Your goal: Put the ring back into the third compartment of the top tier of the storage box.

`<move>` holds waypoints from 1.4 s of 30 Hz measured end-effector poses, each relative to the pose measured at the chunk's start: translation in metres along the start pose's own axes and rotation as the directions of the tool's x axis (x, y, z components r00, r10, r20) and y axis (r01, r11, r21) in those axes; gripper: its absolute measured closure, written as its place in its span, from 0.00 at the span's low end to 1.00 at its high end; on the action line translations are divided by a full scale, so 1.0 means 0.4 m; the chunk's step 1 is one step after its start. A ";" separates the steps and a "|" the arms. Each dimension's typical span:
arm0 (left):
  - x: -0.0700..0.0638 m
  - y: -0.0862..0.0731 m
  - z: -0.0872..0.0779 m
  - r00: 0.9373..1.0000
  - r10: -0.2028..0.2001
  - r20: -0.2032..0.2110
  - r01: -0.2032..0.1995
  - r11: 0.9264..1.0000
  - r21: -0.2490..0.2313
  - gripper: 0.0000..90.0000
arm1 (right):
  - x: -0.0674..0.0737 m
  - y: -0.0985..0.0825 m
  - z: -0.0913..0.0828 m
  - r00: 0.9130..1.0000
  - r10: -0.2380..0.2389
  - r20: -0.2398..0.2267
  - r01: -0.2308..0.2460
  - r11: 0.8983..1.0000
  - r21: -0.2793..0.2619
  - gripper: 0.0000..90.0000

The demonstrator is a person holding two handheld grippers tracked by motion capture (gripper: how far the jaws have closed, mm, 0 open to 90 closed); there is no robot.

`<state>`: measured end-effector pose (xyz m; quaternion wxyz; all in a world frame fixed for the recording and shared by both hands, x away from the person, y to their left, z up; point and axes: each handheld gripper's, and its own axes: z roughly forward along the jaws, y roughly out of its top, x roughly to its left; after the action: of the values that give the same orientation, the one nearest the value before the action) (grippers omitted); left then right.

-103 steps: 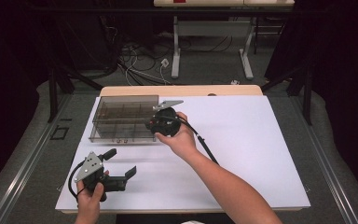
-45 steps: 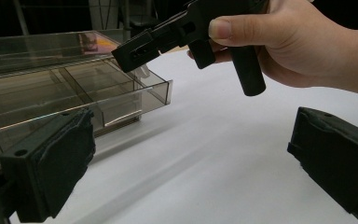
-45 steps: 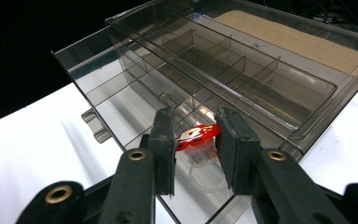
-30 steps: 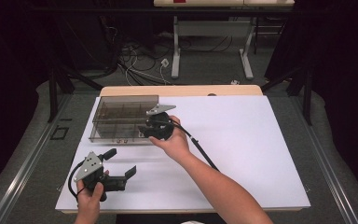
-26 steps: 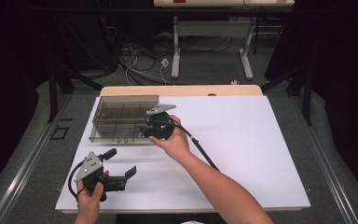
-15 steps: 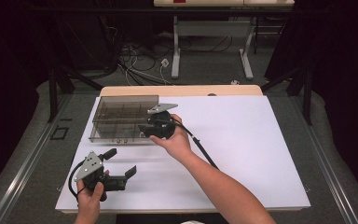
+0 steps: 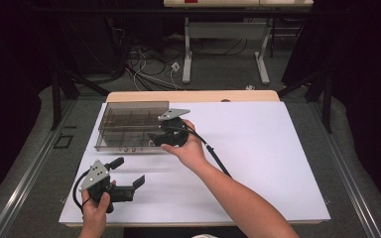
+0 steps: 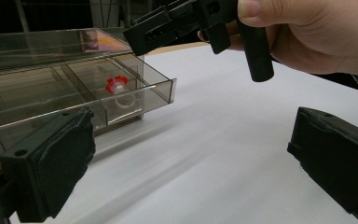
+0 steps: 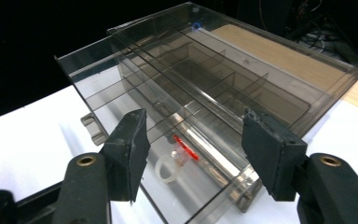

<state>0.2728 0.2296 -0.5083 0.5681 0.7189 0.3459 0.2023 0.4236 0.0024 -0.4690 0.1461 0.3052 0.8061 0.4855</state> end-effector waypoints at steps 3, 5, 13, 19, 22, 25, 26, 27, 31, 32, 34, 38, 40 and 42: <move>0.000 -0.001 -0.001 1.000 0.001 -0.003 -0.001 1.000 0.001 0.01 | -0.002 0.002 -0.004 1.000 -0.005 -0.004 0.005 1.000 0.006 0.44; 0.000 -0.001 -0.001 1.000 0.002 -0.004 -0.002 1.000 0.001 0.01 | -0.003 0.002 -0.008 1.000 -0.002 -0.008 0.002 1.000 0.015 0.44; -0.001 -0.002 0.000 1.000 0.000 -0.001 0.000 1.000 0.004 0.01 | -0.001 0.003 -0.021 0.999 -0.032 -0.020 0.033 0.999 0.036 0.45; -0.001 -0.002 0.001 1.000 0.001 0.000 -0.001 1.000 0.006 0.01 | -0.003 -0.001 -0.036 0.999 -0.046 -0.012 0.046 0.999 0.017 0.41; -0.002 -0.002 0.001 1.000 0.000 0.000 0.000 1.000 0.007 0.01 | -0.007 -0.006 -0.052 0.998 -0.059 -0.018 0.059 0.998 0.014 0.34; -0.001 -0.002 0.001 1.000 0.000 0.000 0.000 1.000 0.007 0.01 | -0.008 -0.010 -0.063 0.997 -0.073 -0.008 0.073 0.997 0.006 0.32; -0.001 -0.002 0.001 1.000 -0.001 0.000 0.001 1.000 0.007 0.01 | -0.011 -0.013 -0.069 0.997 -0.081 -0.007 0.081 0.997 0.007 0.32; -0.002 -0.002 0.001 1.000 -0.001 0.001 0.001 1.000 0.005 0.01 | -0.013 -0.019 -0.082 0.997 -0.078 -0.005 0.078 0.997 -0.006 0.29; -0.003 -0.002 0.003 1.000 0.001 0.001 -0.001 1.000 0.003 0.01 | -0.024 -0.033 -0.115 0.998 -0.062 0.001 0.062 0.998 -0.025 0.27; -0.003 -0.001 0.004 1.000 0.002 0.003 -0.002 1.000 0.005 0.01 | -0.027 -0.038 -0.125 0.999 -0.052 -0.005 0.052 0.998 -0.023 0.25; -0.002 -0.001 0.005 1.000 0.002 0.004 -0.002 1.000 0.007 0.01 | -0.034 -0.050 -0.148 0.999 -0.040 0.009 0.041 0.999 -0.029 0.22; -0.003 -0.001 0.007 1.000 0.002 0.004 -0.003 1.000 0.006 0.01 | -0.042 -0.069 -0.175 0.994 -0.042 0.102 0.043 0.999 -0.002 0.17; -0.003 -0.001 0.008 1.000 0.002 0.004 -0.002 1.000 0.006 0.01 | -0.046 -0.074 -0.183 0.994 -0.039 0.104 0.039 0.999 0.006 0.17; -0.004 -0.001 0.008 1.000 0.001 0.004 -0.001 1.000 0.007 0.01 | -0.053 -0.085 -0.201 0.995 -0.019 0.095 0.019 1.000 -0.003 0.16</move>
<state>0.2738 0.2263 -0.5093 0.5662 0.7213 0.3450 0.2001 0.3854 -0.0785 -0.4611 0.1897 0.3200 0.8002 0.4705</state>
